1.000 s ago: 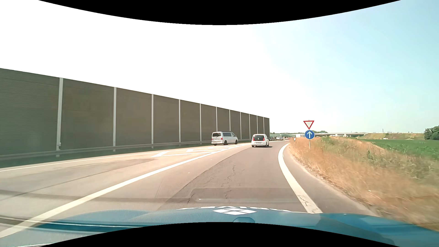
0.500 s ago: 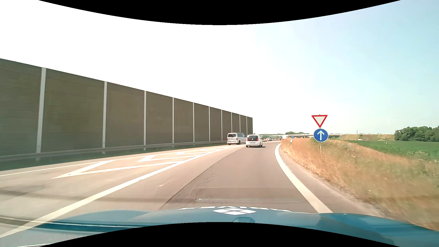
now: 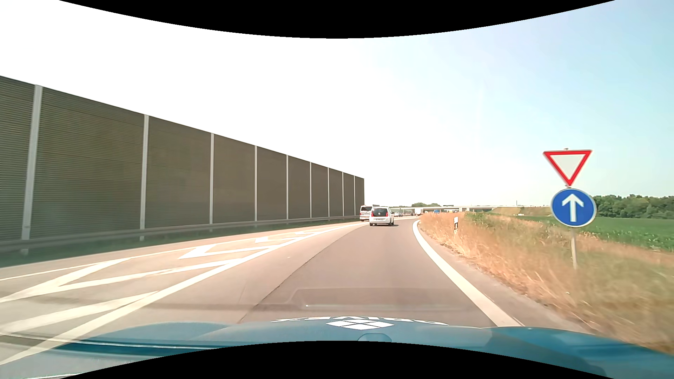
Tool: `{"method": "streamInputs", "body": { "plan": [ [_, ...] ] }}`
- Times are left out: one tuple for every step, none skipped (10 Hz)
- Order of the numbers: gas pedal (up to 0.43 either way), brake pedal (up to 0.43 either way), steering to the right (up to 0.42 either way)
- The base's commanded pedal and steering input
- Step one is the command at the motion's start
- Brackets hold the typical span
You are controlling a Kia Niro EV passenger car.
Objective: Follow the waypoints while adhering to traffic rules and regulations
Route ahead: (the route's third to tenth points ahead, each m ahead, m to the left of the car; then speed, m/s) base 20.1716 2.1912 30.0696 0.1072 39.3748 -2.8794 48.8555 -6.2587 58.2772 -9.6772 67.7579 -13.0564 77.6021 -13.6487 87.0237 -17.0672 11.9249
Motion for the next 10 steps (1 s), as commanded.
{"method": "streamInputs", "body": {
  "plan": [
    [0.110,0.000,0.054],
    [0.110,0.000,0.051],
    [0.110,0.000,0.050],
    [0.110,0.000,0.049],
    [0.110,0.000,0.049],
    [0.110,0.000,0.048],
    [0.118,0.000,0.046],
    [0.118,0.000,0.045],
    [0.118,0.000,0.039],
    [0.118,0.000,0.035]
  ]
}}
